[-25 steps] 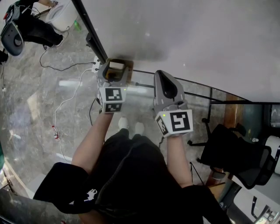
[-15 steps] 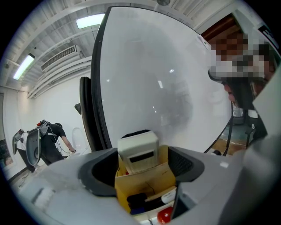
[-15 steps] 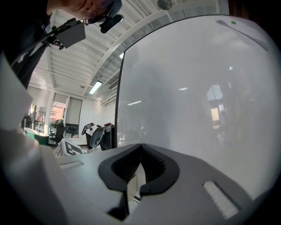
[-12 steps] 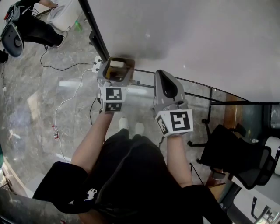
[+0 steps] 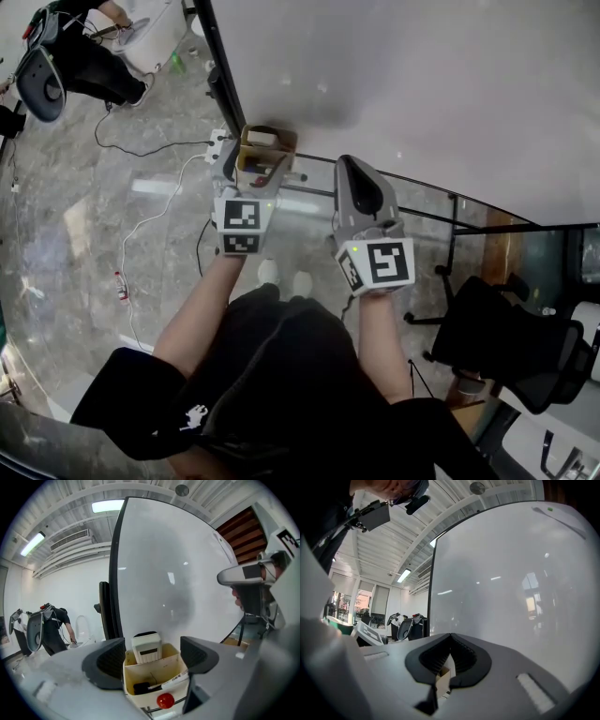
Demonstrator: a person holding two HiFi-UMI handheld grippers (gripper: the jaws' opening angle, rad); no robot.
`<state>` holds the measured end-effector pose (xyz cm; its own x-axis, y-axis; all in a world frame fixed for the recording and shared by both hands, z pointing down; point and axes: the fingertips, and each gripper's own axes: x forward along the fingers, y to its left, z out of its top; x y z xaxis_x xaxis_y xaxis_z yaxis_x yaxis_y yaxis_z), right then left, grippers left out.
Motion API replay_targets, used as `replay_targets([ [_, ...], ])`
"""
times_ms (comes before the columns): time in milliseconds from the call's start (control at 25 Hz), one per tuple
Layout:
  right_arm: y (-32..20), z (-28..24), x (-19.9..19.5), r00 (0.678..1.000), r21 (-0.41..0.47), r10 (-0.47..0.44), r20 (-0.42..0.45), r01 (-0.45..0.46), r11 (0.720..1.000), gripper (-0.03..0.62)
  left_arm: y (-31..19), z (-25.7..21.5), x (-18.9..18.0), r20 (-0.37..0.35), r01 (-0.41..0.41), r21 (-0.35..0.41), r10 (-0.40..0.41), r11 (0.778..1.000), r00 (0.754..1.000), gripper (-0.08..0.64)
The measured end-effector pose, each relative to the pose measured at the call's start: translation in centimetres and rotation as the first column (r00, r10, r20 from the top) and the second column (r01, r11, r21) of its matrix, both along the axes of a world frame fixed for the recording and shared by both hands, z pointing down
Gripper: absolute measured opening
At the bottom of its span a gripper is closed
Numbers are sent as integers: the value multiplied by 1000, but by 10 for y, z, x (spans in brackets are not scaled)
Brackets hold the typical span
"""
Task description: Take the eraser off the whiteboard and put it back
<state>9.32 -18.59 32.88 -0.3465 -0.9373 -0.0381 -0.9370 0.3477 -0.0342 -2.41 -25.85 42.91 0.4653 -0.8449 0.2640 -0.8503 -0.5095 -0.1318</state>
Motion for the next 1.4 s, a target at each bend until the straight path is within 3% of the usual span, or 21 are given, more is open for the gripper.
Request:
replay_targets([
  [360,14,-6,-2,1000,21,-9,2,9,1000,9,29,-41,-13,-72,-7,54,11,999,997,236],
  [560,25,-11,-5,1000,31,-20,-7,20,999,9,48,-68,-18,-112,-8,117,21,993,993,97],
  [720,32,-11,-5,1000,33,-20,-10,20,999,9,63,-77,-21,-163,21,114,-2,993,987,10],
  [840,37,-12,-5,1000,34,-22,-9,22,999,9,69,-76,-27,-152,31,84,-18,996,988,3],
  [1000,43,-14,-7,1000,39,-26,-10,26,999,9,77,-82,-26,-161,-7,115,25,993,987,3],
  [1200,52,-16,-6,999,42,-29,-18,30,999,9,89,-91,-25,-210,-4,125,31,992,977,3],
  [1400,56,-13,-3,999,39,-32,-21,33,999,9,94,-93,-21,-212,-16,128,43,992,976,3],
])
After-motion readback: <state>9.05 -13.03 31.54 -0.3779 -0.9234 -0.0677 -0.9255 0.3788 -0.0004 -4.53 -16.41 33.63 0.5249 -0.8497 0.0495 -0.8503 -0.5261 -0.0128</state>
